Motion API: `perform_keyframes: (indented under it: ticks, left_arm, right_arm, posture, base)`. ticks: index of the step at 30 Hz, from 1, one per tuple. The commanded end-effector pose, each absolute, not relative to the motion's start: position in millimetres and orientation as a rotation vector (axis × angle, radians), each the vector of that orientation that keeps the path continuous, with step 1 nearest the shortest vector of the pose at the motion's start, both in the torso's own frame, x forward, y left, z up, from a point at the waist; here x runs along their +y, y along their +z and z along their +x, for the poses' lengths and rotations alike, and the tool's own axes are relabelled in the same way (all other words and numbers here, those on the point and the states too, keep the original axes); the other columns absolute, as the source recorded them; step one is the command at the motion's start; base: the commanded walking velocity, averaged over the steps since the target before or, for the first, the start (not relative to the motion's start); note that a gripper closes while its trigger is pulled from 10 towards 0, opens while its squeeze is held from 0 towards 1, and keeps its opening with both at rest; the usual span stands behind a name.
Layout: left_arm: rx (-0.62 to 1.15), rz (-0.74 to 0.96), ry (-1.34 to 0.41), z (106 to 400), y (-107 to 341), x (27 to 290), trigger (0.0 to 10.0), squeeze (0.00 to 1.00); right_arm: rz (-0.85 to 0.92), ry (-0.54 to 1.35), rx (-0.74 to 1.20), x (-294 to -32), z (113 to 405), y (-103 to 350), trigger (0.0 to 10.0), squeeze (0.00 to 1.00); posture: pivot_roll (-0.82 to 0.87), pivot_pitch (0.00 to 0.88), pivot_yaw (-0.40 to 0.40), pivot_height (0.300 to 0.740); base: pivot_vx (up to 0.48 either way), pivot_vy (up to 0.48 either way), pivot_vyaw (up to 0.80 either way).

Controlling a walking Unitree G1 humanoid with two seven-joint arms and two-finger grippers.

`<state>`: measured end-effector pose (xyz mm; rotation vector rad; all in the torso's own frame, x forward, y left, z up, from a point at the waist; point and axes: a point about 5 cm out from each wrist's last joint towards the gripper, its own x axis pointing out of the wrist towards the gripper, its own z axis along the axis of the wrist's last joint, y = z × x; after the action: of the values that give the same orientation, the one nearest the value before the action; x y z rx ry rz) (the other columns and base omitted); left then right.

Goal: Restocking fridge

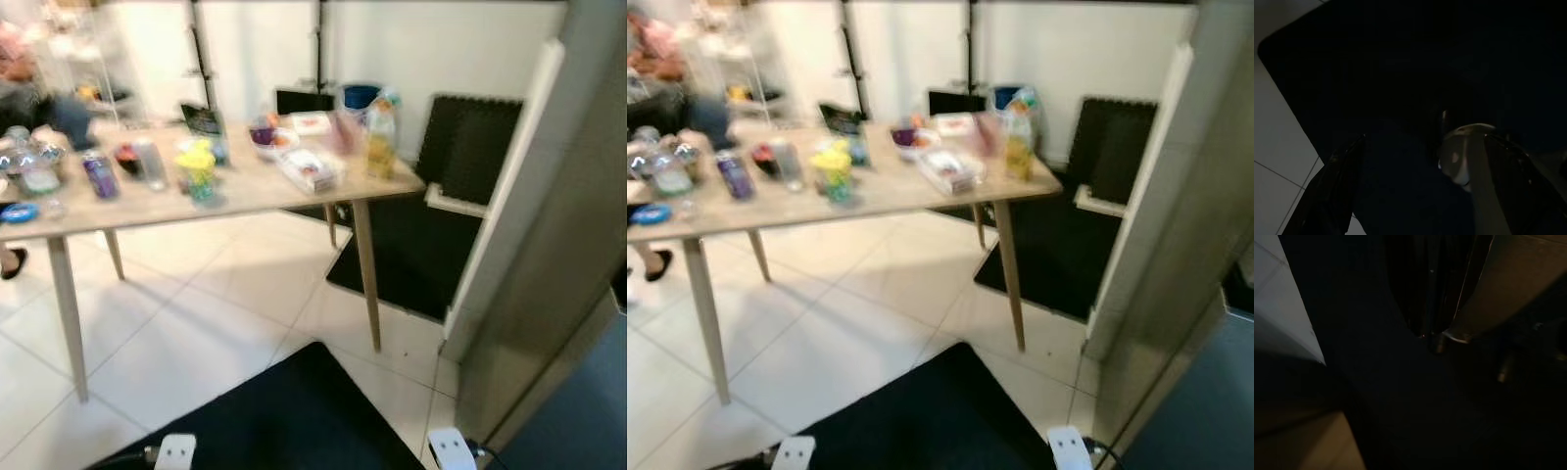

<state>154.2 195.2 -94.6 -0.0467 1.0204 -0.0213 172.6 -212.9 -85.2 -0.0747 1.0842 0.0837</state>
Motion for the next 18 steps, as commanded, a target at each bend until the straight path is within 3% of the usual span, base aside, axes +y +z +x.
perform_keyframes:
  ticks: [1,18]
  left_arm:
    - [1.026,-0.051,-0.019,154.8,-94.5,195.3,10.0,0.0]
    - [1.032,-0.068,0.005,156.9,-93.5,199.0,10.0,0.0]
  right_arm:
    - [-0.079,0.087,1.103,-213.2,167.6,-87.4,10.0,0.0]
    - [-0.104,0.1,1.103,-212.3,170.4,-86.5,10.0,0.0]
  posture:
    - [0.0,0.0,-0.018,0.74]
    - [0.0,0.0,-0.009,0.74]
  base:
    - [0.0,0.0,0.79]
    - [0.0,0.0,0.79]
